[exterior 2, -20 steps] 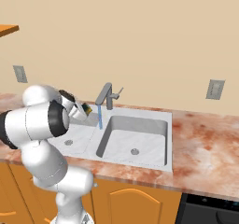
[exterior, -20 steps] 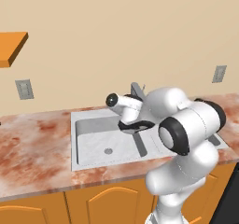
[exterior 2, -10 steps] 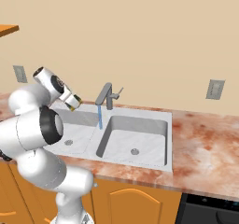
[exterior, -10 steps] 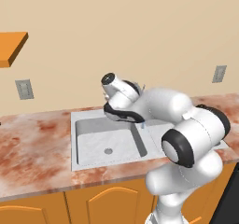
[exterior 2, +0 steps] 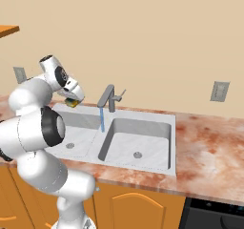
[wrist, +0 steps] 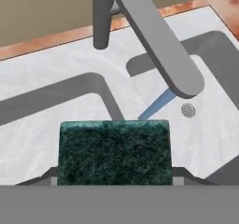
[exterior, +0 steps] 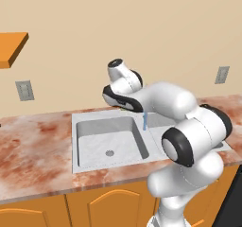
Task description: Soak the sponge with water for a few seconds and then drop it inside the sink.
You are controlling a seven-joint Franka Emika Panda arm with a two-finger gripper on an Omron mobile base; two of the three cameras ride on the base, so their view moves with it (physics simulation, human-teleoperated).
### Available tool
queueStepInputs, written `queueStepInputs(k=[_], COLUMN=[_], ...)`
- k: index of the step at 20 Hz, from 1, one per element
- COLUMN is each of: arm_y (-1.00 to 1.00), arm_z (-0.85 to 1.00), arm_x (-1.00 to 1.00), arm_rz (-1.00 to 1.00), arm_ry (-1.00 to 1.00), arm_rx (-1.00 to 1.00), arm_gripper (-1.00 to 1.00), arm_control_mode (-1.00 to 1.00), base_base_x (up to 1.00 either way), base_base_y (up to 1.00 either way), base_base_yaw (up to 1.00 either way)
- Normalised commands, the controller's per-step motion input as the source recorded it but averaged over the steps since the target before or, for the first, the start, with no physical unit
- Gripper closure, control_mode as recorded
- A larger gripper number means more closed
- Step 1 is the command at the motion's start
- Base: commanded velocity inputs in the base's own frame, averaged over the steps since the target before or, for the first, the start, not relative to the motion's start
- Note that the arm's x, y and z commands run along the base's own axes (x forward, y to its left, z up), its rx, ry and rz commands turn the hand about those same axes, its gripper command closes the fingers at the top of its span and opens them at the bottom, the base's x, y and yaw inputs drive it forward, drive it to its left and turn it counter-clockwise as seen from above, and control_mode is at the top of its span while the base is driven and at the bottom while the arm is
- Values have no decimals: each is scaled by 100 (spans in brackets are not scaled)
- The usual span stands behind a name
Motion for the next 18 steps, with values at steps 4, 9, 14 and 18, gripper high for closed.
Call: queueStepInputs(k=[4,9,14,18], arm_y=[13,25,23,14], arm_z=[6,0,-18,-52], arm_x=[-17,-23,-23,-14], arm_rz=[23,25,28,30], arm_ry=[15,12,3,-5], arm_rx=[8,10,10,6], arm_gripper=[100,100,100,100], arm_control_mode=[-100,-100,-100,-100], base_base_x=[0,0,0,0], base_base_y=[0,0,0,0], base_base_yaw=[0,0,0,0])
